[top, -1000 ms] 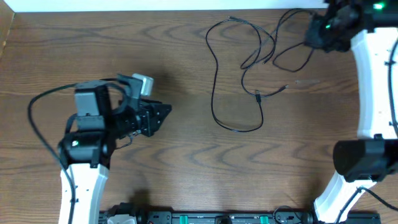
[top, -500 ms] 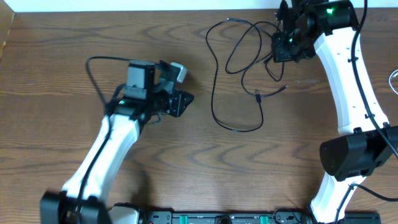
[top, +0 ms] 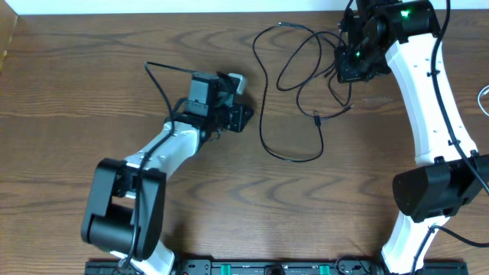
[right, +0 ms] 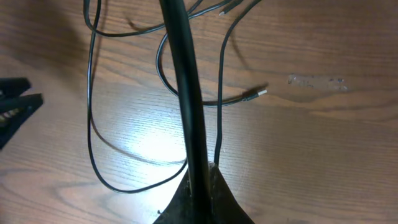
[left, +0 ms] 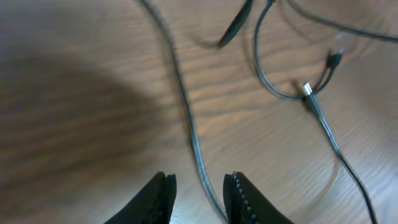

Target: Untangle cables

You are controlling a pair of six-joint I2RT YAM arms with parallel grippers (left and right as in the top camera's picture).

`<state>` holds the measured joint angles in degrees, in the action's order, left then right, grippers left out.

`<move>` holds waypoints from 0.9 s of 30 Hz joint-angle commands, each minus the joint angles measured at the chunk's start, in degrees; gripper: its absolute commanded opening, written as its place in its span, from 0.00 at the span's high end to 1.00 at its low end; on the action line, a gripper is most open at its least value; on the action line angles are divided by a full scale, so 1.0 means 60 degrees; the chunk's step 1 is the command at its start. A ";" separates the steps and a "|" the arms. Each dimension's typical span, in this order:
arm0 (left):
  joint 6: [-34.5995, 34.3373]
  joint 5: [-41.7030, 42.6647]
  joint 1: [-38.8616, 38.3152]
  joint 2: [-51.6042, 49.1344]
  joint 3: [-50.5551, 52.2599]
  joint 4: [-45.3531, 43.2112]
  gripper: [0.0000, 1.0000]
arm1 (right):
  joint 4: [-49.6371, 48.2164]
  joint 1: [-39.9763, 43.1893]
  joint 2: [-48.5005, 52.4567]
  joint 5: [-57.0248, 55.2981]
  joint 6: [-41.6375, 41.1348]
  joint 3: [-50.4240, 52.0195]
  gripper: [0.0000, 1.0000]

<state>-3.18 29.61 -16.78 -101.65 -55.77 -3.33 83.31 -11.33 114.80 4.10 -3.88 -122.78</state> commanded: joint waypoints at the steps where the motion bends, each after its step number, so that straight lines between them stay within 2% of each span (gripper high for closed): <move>1: -0.0401 -0.0339 -0.0342 -0.0142 -0.0036 -0.0681 0.68 | 0.0051 0.0004 -0.0051 -0.0051 -0.0091 -0.0015 0.99; 5: -0.0597 -0.1559 -0.0656 -0.0226 -0.0237 -0.0933 0.63 | 0.0142 -0.0004 -0.0051 -0.0047 -0.0091 -0.0015 0.89; 9: -0.0605 -0.2040 -0.0736 -0.0375 -0.0441 -0.1246 0.57 | 0.0237 -0.0004 -0.0051 -0.0047 -0.0091 -0.0015 0.76; 12: -0.0754 -0.2350 -0.0736 -0.0641 -0.0648 -0.1290 0.45 | 0.0317 -0.0004 -0.0051 -0.0040 -0.0091 -0.0015 0.63; 15: -0.0820 -0.2415 -0.0736 -0.1147 -0.0954 -0.1279 0.41 | 0.0404 -0.0004 -0.0051 -0.0044 -0.0091 -0.0015 0.48; 19: -0.1151 -0.2412 -0.0736 -0.1836 -0.1228 -0.1293 0.41 | 0.0481 -0.0004 -0.0051 -0.0040 -0.0091 -0.0015 0.44; 27: -0.1355 -0.2408 -0.0739 -0.2659 -0.1501 -0.1515 0.42 | 0.0517 -0.0004 -0.0051 0.0350 -0.0084 -0.0015 0.44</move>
<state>-9.69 16.12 -21.32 -116.62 -63.05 -12.05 86.21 -11.33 114.80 5.15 -4.29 -122.78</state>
